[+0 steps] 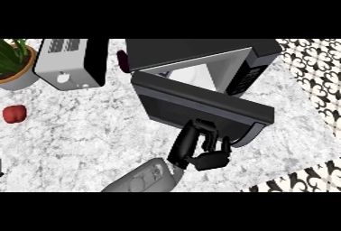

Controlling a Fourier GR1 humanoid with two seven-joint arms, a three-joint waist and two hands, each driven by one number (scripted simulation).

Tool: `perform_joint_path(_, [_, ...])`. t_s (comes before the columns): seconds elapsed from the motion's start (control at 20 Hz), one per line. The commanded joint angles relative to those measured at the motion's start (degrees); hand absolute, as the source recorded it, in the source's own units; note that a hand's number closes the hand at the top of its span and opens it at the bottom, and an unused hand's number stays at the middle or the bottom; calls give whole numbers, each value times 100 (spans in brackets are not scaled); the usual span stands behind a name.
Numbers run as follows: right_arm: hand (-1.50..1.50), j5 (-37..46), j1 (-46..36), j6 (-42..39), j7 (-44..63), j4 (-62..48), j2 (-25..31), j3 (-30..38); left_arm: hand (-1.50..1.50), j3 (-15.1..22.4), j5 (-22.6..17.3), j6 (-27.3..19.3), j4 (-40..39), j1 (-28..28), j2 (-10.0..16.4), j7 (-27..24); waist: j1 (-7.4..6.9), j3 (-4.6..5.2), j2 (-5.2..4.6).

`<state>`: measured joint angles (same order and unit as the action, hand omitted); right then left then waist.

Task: Pick up the milk, place it into the microwave and close the microwave

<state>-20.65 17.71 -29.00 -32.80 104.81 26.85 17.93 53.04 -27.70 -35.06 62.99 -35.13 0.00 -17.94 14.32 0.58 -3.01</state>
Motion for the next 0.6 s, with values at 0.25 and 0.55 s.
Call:
perform_joint_path(0.25, [-150,-362,-181,-252,259,125,398,95,150,-559,-815,-125,-578,-920,0,-165,260,-14,-90])
perform_joint_path(0.55, [-150,-602,-386,-249,398,13,562,225,150,-869,-1271,-8,-875,-1296,0,-512,337,-12,-172])
